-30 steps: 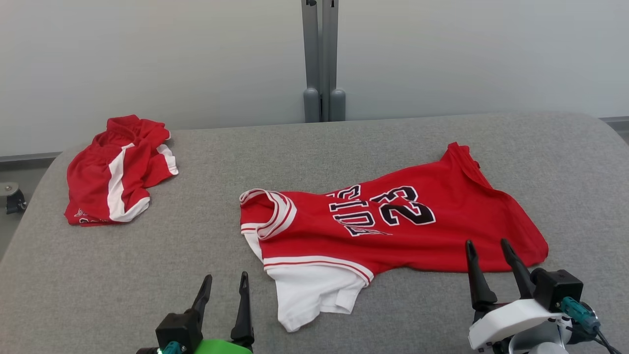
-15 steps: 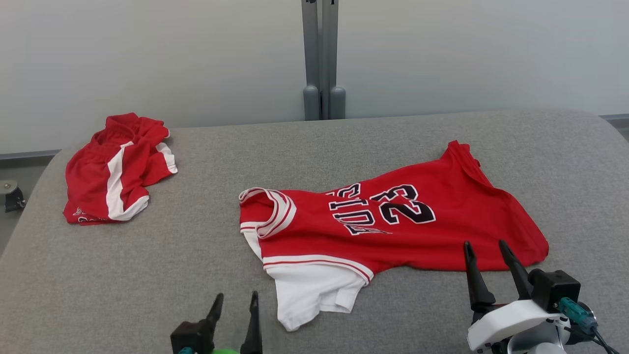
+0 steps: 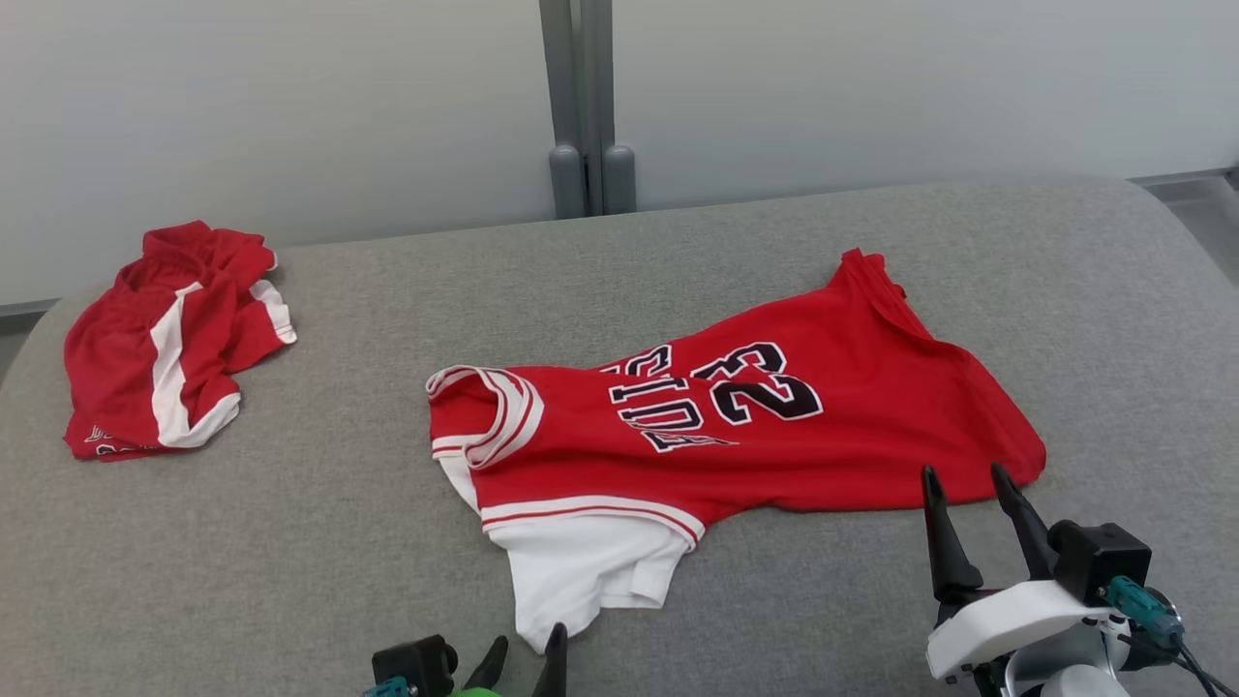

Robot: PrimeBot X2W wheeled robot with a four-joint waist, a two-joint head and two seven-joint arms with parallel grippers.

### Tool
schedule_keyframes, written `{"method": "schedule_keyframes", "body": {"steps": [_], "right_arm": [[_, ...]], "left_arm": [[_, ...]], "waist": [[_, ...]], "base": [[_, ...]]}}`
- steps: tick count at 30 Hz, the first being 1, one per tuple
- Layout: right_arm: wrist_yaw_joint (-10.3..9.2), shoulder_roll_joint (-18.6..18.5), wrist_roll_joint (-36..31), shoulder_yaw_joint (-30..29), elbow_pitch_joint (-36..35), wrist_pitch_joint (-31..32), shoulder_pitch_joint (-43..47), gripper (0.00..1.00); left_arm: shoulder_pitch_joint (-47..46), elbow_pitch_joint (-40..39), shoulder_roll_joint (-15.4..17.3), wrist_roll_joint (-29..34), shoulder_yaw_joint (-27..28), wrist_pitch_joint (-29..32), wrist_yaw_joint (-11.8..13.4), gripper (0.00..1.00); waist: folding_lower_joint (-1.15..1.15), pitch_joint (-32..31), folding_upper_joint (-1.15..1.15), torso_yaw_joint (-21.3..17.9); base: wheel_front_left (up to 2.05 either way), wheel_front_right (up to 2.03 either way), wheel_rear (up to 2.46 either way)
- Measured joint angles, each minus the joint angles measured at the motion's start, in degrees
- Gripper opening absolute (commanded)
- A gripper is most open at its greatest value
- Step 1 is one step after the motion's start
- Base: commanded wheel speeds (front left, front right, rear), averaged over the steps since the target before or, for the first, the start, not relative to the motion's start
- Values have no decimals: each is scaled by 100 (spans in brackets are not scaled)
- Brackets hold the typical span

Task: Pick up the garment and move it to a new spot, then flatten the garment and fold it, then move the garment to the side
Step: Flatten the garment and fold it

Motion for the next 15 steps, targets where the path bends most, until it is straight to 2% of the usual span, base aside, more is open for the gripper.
{"method": "schedule_keyframes", "body": {"steps": [7,8,9,10,15], "right_arm": [[0,-1,-23,-90,9,-1,-10,100],[0,0,-27,-116,9,-1,-11,100],[0,-1,-52,-146,9,-1,-11,100],[0,0,-63,-190,10,-1,-12,100],[0,-1,-166,-580,174,2,-11,100]], "left_arm": [[-219,379,-1,-488,-162,-129,78,99],[-262,423,-1,-512,-192,-176,77,66],[-303,453,0,-525,-229,-230,73,23],[-344,458,-1,-572,-261,-283,40,0],[-508,448,-2,-584,-335,-517,-11,0]], "waist": [[0,114,0,-254],[0,134,0,-280],[0,155,0,-297],[0,177,0,-308],[0,216,0,-233]], "base": [[0,0,0],[0,0,0],[0,0,0],[0,0,0],[0,0,0]]}}
